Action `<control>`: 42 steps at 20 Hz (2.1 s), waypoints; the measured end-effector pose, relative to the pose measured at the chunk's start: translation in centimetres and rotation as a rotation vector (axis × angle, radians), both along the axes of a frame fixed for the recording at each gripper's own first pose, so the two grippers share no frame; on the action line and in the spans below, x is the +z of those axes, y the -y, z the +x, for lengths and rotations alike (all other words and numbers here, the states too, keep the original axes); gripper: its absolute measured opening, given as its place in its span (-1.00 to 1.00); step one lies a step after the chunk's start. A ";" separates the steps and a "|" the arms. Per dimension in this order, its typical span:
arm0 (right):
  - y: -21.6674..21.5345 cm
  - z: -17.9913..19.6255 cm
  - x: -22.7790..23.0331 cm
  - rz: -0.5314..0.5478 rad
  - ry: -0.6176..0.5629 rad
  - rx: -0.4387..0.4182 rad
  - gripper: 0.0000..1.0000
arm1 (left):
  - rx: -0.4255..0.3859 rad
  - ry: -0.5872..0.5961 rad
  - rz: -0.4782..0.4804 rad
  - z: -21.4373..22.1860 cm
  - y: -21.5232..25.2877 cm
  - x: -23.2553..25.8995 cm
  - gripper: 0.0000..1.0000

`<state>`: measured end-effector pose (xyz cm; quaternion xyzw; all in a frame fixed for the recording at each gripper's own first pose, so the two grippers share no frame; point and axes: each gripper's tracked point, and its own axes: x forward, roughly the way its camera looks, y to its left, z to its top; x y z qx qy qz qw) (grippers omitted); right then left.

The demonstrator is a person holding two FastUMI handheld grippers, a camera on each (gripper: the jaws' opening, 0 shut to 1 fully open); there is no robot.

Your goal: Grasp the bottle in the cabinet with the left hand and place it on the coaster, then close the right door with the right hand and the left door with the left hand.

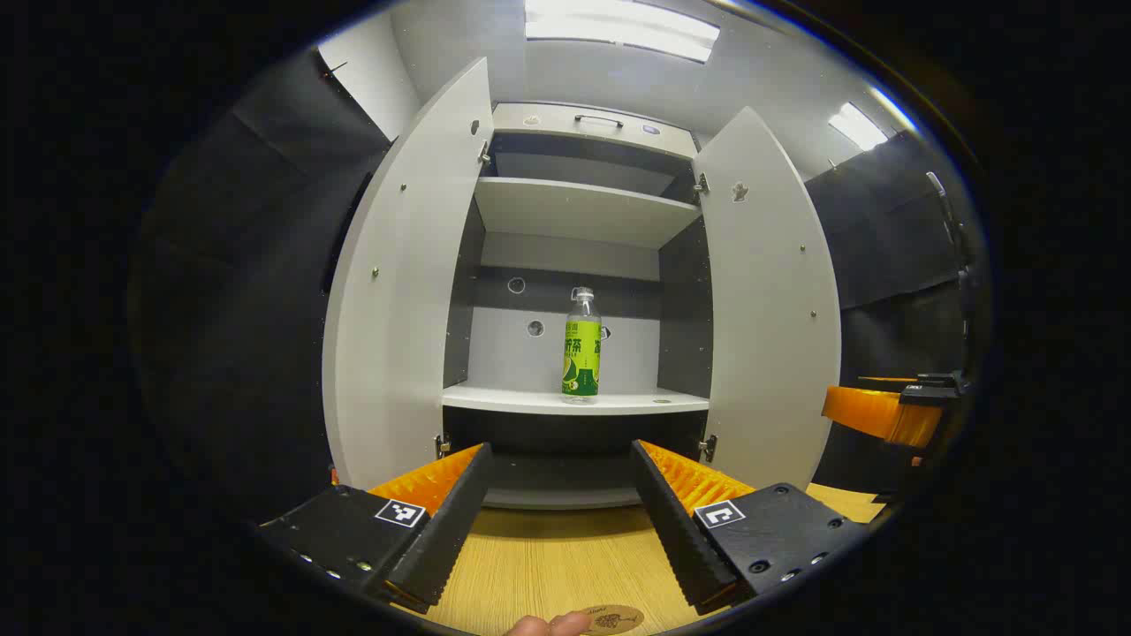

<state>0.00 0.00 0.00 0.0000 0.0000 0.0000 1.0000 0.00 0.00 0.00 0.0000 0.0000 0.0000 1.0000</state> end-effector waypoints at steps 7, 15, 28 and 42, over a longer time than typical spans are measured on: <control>-0.4 -0.4 -0.2 0.000 -0.015 0.007 0.95 | 0.020 0.004 -0.013 -0.4 -1.0 -0.2 0.89; -1.2 -0.4 0.4 0.028 -0.018 0.013 0.95 | 0.032 -0.002 -0.020 -0.4 -1.8 -0.2 0.89; -0.6 -0.6 0.4 0.040 -0.043 -0.032 0.96 | -0.154 -0.046 -0.142 10.1 0.8 1.8 0.89; 1.6 -1.7 0.1 0.089 -0.071 -0.075 0.96 | -0.139 -0.021 -0.047 29.6 1.7 4.7 0.89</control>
